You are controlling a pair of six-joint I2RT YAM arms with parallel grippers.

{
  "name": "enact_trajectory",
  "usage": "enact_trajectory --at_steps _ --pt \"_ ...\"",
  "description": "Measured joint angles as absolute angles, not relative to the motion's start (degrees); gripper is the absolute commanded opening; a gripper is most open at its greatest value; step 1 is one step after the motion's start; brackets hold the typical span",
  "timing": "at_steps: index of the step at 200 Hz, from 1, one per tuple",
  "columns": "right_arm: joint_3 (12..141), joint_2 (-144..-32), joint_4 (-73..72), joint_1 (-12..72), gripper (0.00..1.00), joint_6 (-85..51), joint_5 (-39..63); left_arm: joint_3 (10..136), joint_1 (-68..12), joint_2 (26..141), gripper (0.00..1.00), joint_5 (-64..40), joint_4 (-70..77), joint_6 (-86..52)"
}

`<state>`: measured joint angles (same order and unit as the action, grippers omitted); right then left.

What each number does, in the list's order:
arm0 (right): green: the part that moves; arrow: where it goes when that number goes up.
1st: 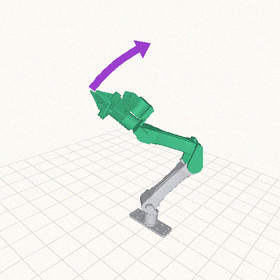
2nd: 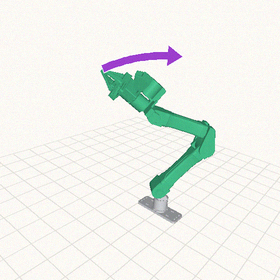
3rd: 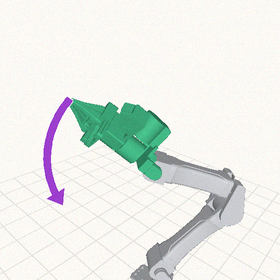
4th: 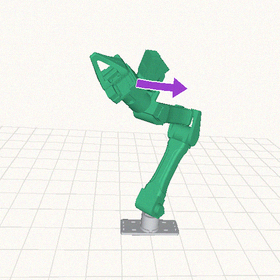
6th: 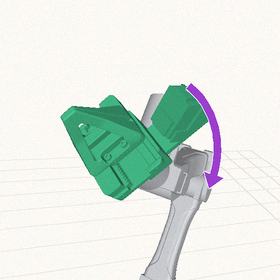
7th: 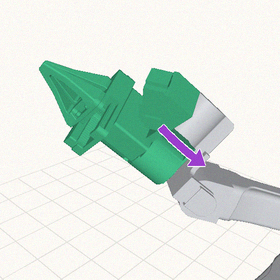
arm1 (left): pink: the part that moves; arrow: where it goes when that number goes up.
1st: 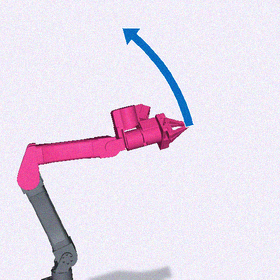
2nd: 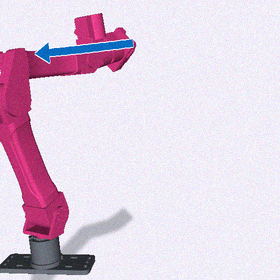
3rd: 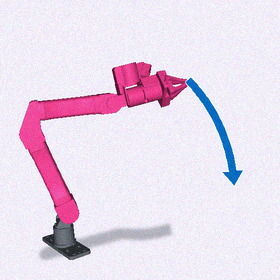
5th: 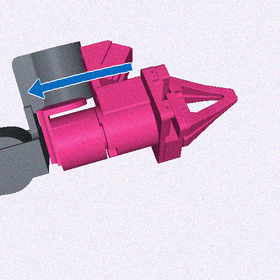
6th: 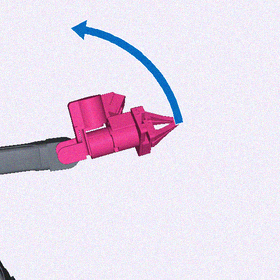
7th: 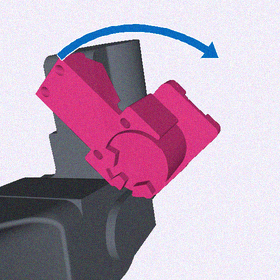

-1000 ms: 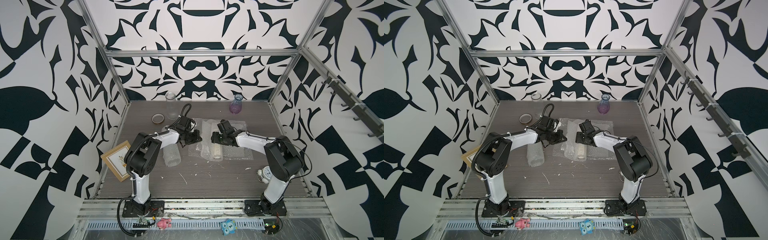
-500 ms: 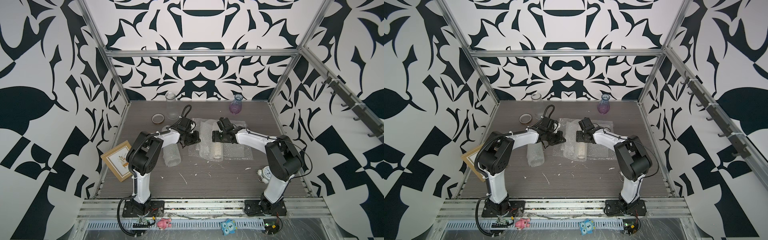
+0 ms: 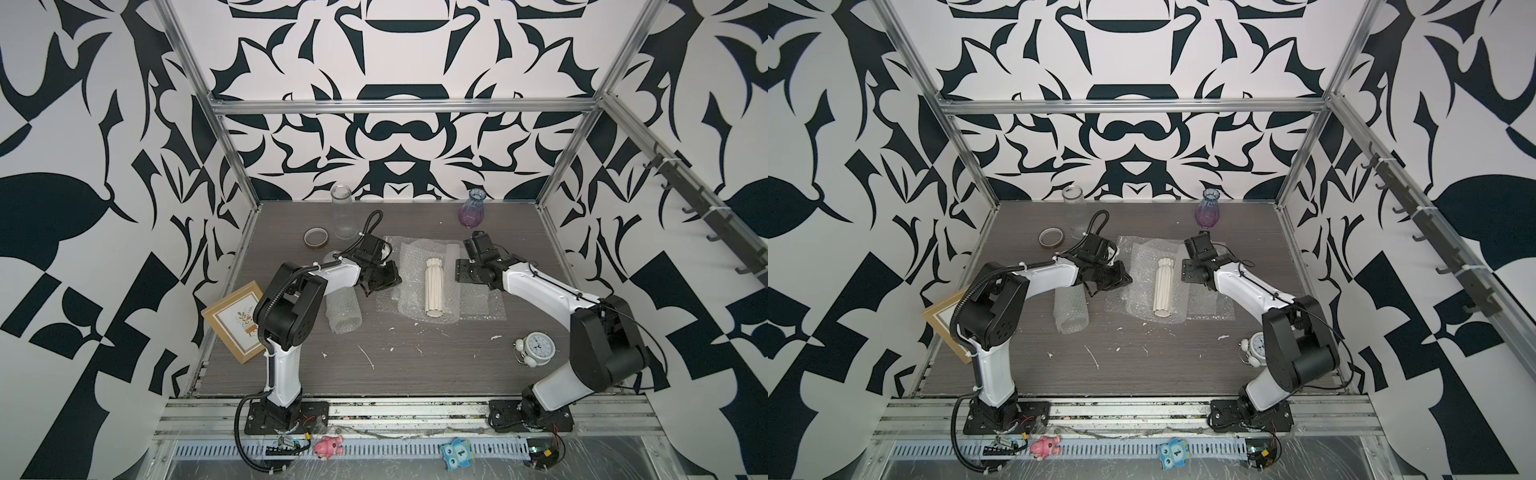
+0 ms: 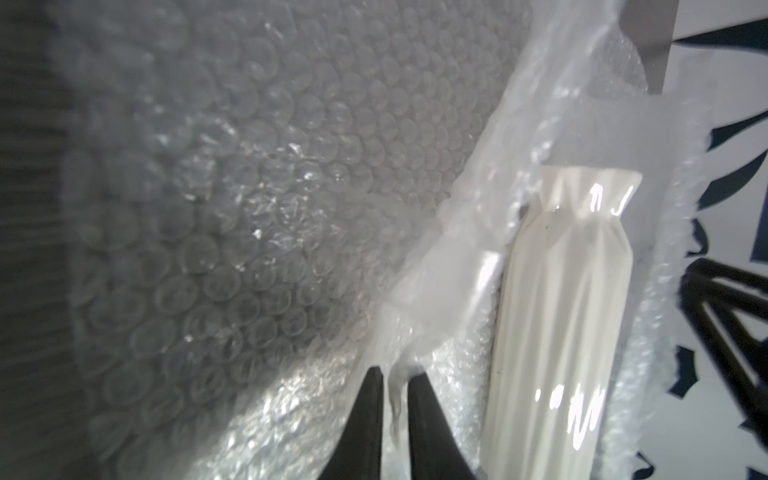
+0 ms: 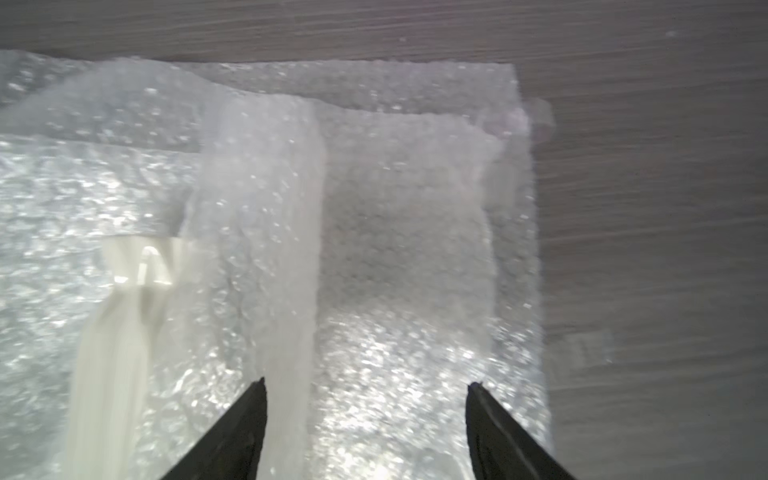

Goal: Unwrap the vase from the bubble wrap
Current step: Unwrap the bubble wrap.

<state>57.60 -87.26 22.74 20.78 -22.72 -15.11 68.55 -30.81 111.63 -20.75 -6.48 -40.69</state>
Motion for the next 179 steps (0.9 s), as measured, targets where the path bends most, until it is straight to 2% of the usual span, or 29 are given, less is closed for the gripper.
enact_trajectory --at_steps 20,35,95,104,112,117,134,179 --pt "56.6 -82.7 24.1 20.8 0.74 -22.7 -16.6 68.7 -30.8 110.9 0.67 -20.5 -8.3 -40.8" --pt "56.6 -79.8 24.1 21.1 0.73 -22.8 -16.7 69.2 -30.8 109.6 0.74 -20.1 -10.6 -40.3" --pt "56.6 -72.9 20.5 25.7 0.69 -25.4 -12.6 75.3 -32.2 100.0 0.76 -17.6 -18.0 -36.2" --pt "56.8 -73.3 20.0 27.0 0.69 -25.8 -11.4 76.2 -32.5 98.9 0.78 -17.8 -18.4 -35.4" --pt "57.2 -74.2 19.7 28.0 0.70 -26.0 -10.5 77.0 -32.8 98.2 0.84 -18.0 -18.6 -34.2" --pt "57.5 -74.9 19.4 28.4 0.70 -26.2 -10.0 77.4 -33.0 98.0 0.91 -18.1 -18.7 -33.5" --pt "58.5 -78.2 18.5 29.5 0.72 -26.7 -8.2 78.0 -34.0 97.4 0.98 -18.2 -19.4 -30.0" --pt "63.5 -88.6 19.6 29.3 0.75 -26.9 -6.7 78.1 -35.7 97.0 0.99 -15.9 -24.1 -23.4"
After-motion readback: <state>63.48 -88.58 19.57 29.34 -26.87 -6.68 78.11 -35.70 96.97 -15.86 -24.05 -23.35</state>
